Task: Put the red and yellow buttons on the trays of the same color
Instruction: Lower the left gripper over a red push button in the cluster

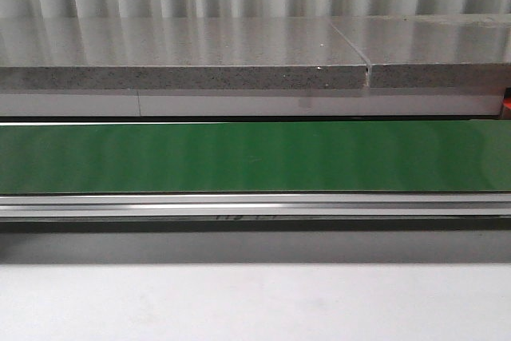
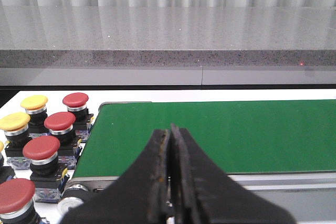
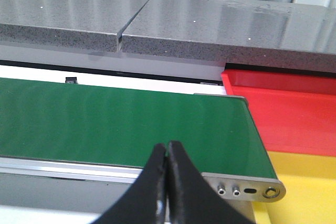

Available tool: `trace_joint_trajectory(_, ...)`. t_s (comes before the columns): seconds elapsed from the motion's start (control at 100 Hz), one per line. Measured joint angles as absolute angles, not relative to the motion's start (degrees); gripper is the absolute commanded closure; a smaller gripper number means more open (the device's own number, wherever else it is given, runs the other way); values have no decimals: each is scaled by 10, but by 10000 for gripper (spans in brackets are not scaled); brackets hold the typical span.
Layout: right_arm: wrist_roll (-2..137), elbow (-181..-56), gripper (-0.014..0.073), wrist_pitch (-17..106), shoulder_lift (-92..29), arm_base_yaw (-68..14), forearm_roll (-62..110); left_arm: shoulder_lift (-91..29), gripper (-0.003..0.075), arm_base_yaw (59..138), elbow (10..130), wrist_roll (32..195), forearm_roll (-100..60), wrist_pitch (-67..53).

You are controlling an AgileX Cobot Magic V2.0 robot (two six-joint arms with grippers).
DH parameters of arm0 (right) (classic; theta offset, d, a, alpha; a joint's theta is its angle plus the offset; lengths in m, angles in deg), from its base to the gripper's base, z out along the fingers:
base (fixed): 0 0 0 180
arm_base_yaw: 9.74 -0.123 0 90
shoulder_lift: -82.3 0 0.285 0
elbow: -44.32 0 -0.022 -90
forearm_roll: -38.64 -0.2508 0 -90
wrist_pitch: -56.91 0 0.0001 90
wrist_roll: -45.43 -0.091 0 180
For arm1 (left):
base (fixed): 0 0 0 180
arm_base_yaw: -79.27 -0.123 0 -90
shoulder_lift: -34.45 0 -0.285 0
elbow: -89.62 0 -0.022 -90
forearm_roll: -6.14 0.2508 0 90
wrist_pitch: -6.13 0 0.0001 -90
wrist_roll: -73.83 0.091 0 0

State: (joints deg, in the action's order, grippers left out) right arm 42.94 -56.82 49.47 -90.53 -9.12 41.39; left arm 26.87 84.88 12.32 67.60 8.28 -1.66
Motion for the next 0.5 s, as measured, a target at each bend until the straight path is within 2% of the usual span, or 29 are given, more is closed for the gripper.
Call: trace_joint_trajectory(0.5, 429, -568, 662, 495, -905, -91, 414, 269, 740, 849, 123, 676, 83, 16)
